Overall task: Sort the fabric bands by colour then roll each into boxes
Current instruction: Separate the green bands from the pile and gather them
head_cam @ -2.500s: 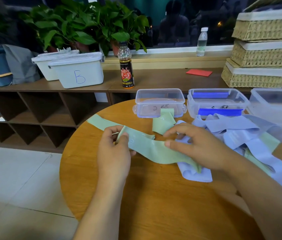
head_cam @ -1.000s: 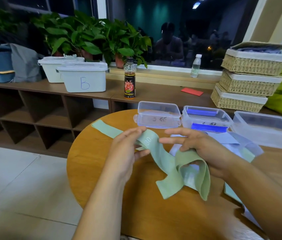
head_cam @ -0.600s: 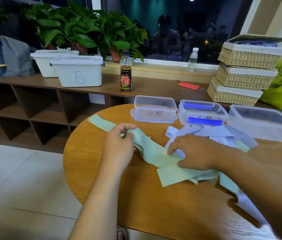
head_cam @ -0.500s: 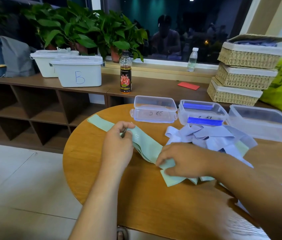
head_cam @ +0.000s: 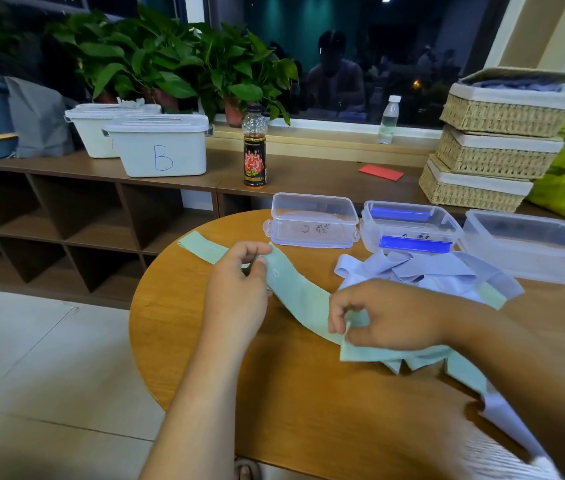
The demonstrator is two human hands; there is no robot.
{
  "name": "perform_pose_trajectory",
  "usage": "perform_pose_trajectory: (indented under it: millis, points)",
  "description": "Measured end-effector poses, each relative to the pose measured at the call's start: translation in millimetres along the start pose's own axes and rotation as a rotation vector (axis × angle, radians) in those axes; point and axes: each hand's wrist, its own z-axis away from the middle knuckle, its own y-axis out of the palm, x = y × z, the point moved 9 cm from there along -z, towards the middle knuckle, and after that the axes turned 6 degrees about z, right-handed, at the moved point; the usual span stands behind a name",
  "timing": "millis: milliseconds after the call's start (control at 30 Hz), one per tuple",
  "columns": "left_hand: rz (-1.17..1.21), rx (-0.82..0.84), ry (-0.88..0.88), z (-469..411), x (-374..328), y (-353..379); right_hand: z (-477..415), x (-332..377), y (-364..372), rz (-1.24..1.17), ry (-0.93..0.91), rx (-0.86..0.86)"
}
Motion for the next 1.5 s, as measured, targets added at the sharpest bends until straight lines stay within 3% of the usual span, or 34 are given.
perform_pose_trajectory:
  millis: [167,233,367,500,633,700,800,900,1000,1100,1233,1333,1500]
  points:
    - [0.014,0.072,0.056,3.0,-15.9,10.3,5.5,9.4,-60.7,-0.623,-0.059,-0.365]
    - [0.052,0.116,0.066,8.0,-25.5,16.9,-5.7,9.3,-67.2,-0.731,-0.053,-0.472]
    - [0.13,0.205,0.047,18.1,-36.5,27.6,-32.2,7.6,-58.7,-0.674,-0.043,-0.576]
    - [-0.006,0.235,0.096,18.3,-39.7,25.7,-34.3,10.3,-62.2,-0.52,-0.028,-0.656]
    - [0.014,0.236,0.14,19.7,-51.3,21.4,-34.9,17.7,-68.7,-0.547,-0.079,-0.713]
    - [0.05,0.244,0.196,20.4,-63.4,18.3,-37.1,21.0,-60.7,-0.691,-0.058,-0.631]
    - [0.127,0.224,0.25,17.1,-73.4,7.7,-38.7,31.4,-31.1,-0.965,-0.002,-0.365]
    - [0.25,0.098,0.197,8.8,-70.3,-14.1,-39.1,34.9,-2.8,-0.929,0.017,-0.22]
    - [0.295,0.041,0.17,9.6,-80.2,-29.8,-39.3,50.4,28.1,-1.079,-0.068,-0.097]
    - [0.104,0.138,0.374,32.8,-126.5,-27.3,-34.4,69.9,40.9,-1.173,-0.16,-0.114]
    - [0.063,0.228,0.564,70.1,-178.0,-22.9,-31.9,96.5,37.3,-1.212,-0.238,-0.243]
    - [0.101,0.171,0.56,65.3,-182.2,-37.2,-34.7,116.0,43.9,-1.233,-0.273,-0.23]
    - [0.127,0.021,0.385,35.8,-155.5,-70.8,-43.9,125.1,72.0,-1.326,-0.222,-0.105]
